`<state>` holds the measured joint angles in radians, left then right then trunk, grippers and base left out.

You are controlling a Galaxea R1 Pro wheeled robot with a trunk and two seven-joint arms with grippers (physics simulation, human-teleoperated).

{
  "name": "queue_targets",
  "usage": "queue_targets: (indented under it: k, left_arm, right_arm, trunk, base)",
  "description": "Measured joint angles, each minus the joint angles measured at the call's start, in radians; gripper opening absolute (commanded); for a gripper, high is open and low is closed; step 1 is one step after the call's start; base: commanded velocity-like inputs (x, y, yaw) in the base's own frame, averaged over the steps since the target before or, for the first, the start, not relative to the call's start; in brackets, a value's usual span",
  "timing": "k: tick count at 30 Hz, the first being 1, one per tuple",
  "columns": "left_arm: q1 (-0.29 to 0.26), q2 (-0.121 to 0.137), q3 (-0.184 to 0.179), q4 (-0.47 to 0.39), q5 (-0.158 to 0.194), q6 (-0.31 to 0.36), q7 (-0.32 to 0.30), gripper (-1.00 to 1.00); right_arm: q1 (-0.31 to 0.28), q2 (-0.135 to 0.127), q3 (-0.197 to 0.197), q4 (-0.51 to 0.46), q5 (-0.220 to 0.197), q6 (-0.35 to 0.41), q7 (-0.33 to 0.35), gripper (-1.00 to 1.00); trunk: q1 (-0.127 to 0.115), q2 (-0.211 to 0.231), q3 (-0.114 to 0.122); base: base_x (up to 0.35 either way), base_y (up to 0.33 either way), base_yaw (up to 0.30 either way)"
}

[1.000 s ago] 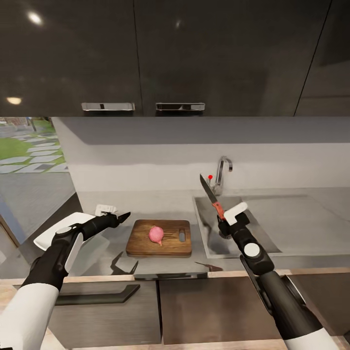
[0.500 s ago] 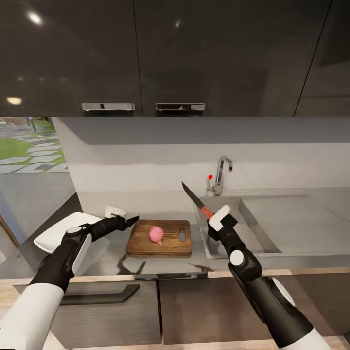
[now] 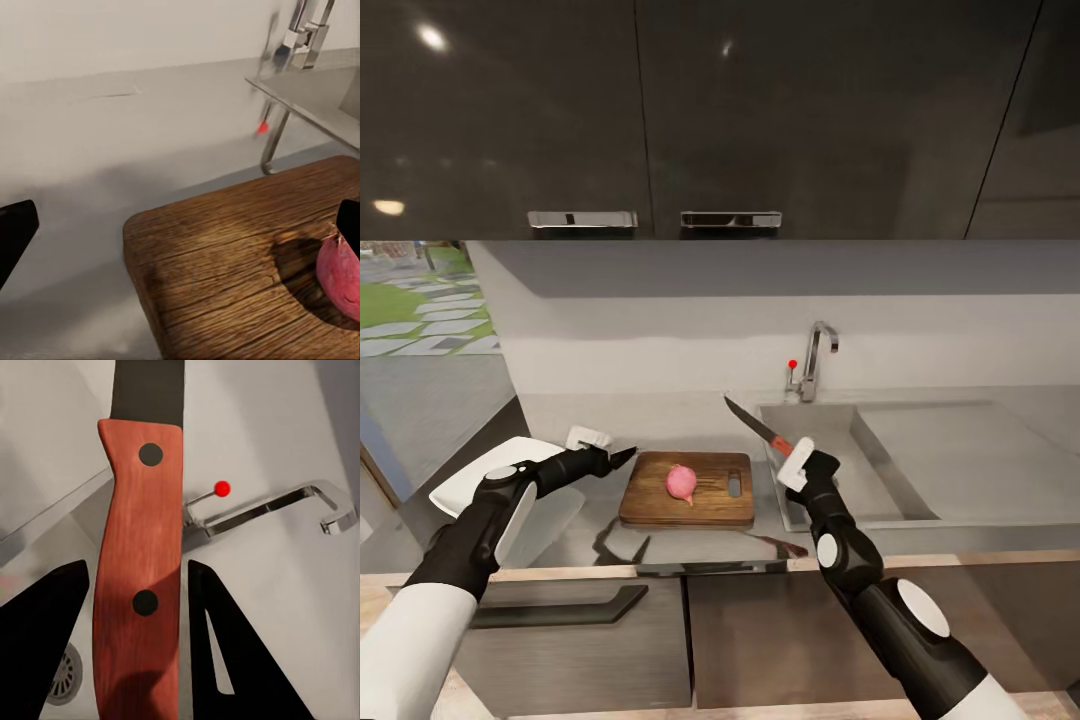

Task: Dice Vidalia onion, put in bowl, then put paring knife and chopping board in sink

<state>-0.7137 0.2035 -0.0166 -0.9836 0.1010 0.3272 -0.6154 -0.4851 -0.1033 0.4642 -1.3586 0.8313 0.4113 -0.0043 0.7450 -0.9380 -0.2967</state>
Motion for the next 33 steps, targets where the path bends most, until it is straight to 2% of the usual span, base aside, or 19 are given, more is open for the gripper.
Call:
queue_targets:
  k: [5,6,7,9,12,13,15,17,18,23,27,33]
  left_arm:
    - [0.0,0.021,0.001,0.0,0.0,0.0,-0.001,1.0]
    - [0.0,0.027,0.001,-0.001,0.0,0.0,-0.001,1.0]
    - [0.0,0.037,0.001,-0.003,-0.001,0.001,-0.005,1.0]
    - [0.0,0.045,0.001,-0.004,-0.001,0.001,-0.017,1.0]
    - [0.0,0.06,0.001,-0.005,-0.001,0.001,-0.052,1.0]
    - [0.0,0.072,0.001,-0.005,-0.001,0.0,-0.097,1.0]
    - [0.0,0.078,0.001,-0.006,-0.001,-0.001,-0.14,1.0]
    - [0.0,0.082,0.001,-0.011,-0.001,-0.003,-0.185,1.0]
    - [0.0,0.083,0.001,-0.013,-0.001,-0.003,-0.193,1.0]
    - [0.0,0.085,0.0,-0.032,-0.001,-0.003,-0.221,1.0]
    - [0.0,0.086,0.0,-0.033,-0.001,-0.003,-0.223,1.0]
    - [0.0,0.086,0.0,-0.033,-0.001,-0.003,-0.224,1.0]
  right_arm:
    - [0.0,0.0,0.022,0.007,0.022,-0.001,-0.022,-1.0]
    - [0.0,-0.001,0.035,0.007,0.026,-0.001,-0.039,-1.0]
    - [0.0,-0.001,0.054,0.007,0.03,-0.002,-0.084,-1.0]
    - [0.0,-0.002,0.06,0.008,0.031,-0.002,-0.117,-1.0]
    - [0.0,-0.009,0.065,0.008,0.038,-0.001,-0.141,-1.0]
    - [0.0,-0.024,0.071,0.007,0.063,-0.001,-0.148,-1.0]
    - [0.0,-0.037,0.082,0.006,0.102,-0.002,-0.15,-1.0]
    - [0.0,-0.054,0.12,0.006,0.154,-0.002,-0.146,-1.0]
    - [0.0,-0.059,0.133,0.006,0.164,-0.002,-0.145,-1.0]
    - [0.0,-0.082,0.256,0.006,0.199,-0.002,-0.135,-1.0]
    - [0.0,-0.105,0.273,0.006,0.202,-0.026,-0.104,-1.0]
    - [0.0,-0.12,0.273,0.007,0.204,-0.136,-0.003,-1.0]
  trunk:
    - [0.0,0.0,0.0]
    - [0.0,0.0,0.0]
    - [0.0,0.0,0.0]
    - [0.0,0.0,0.0]
    - [0.0,0.0,0.0]
    - [0.0,0.0,0.0]
    - [0.0,0.0,0.0]
    - [0.0,0.0,0.0]
    - [0.0,0.0,0.0]
    - [0.0,0.0,0.0]
    - [0.0,0.0,0.0]
    - [0.0,0.0,0.0]
  base:
    - [0.0,0.0,0.0]
    - [0.0,0.0,0.0]
    - [0.0,0.0,0.0]
    - [0.0,0.0,0.0]
    - [0.0,0.0,0.0]
    - [0.0,0.0,0.0]
    - [0.0,0.0,0.0]
    - [0.0,0.0,0.0]
    - [0.0,0.0,0.0]
    - [0.0,0.0,0.0]
    - [0.0,0.0,0.0]
    - [0.0,0.0,0.0]
